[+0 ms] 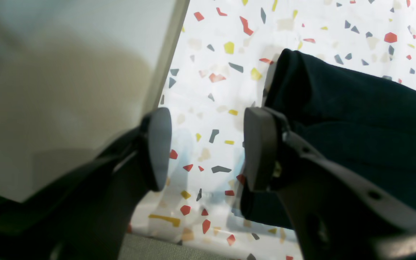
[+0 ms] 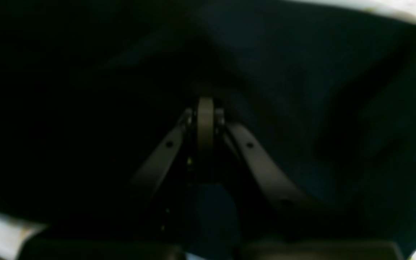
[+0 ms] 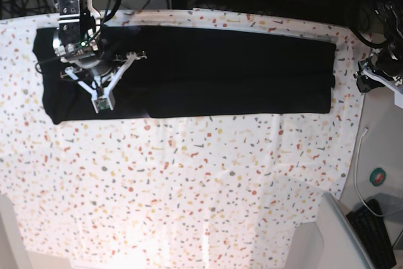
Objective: Layout the t-shirt on the table in an organized manner, then fold the t-shirt properly
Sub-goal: 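Pull the grasped end with the right gripper to straighten the strip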
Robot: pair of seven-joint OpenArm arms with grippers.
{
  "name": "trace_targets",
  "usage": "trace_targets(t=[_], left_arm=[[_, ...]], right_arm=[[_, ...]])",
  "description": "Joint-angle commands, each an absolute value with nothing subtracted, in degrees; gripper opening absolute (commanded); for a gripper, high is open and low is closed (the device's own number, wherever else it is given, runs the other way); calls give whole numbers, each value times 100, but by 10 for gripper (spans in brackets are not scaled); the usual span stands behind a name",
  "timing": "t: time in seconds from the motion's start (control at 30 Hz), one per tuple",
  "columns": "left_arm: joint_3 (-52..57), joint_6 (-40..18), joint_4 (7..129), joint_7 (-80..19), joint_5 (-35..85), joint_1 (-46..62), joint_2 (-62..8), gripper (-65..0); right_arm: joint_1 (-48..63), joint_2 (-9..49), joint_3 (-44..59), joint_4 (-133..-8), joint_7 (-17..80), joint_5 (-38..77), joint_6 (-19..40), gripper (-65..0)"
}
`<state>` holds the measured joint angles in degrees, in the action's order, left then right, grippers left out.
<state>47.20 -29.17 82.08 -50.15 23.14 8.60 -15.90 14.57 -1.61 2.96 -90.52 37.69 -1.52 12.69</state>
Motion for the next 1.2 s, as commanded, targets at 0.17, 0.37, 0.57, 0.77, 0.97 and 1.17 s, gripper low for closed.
trace_targets(t=[0.17,0.37,0.57,0.77,0.97,1.17], left_arm=[[4752,-2932,8295,-4910,2396,813,-1719,-339],[4752,-2932,8295,-4910,2396,813,-1719,-339],[4752,-2941,8295,-4910,2396,840,-1719,-339],[4743,-2958,8338,-4910,2396,848,-1692,-339],[4743,-2958,8338,-4910,2396,848,-1684,-339],[4549,-2958,8347,-4901,2413,831,-1534,-341]], right_arm=[[1903,-119,233,-9833,3679,-154,1253,-650],[1771,-66,479,-10624,3697,-189,1209,-650],[1499,-75,1007,-9631,3899,-163,1244,-650],[1622,-110,971,-8822,3327,-163,1235,-650],[1745,-119,1007,-9789,3336,-180,1209,-650],[664,-57,1279,-9314,3776,-189,1209,-650]])
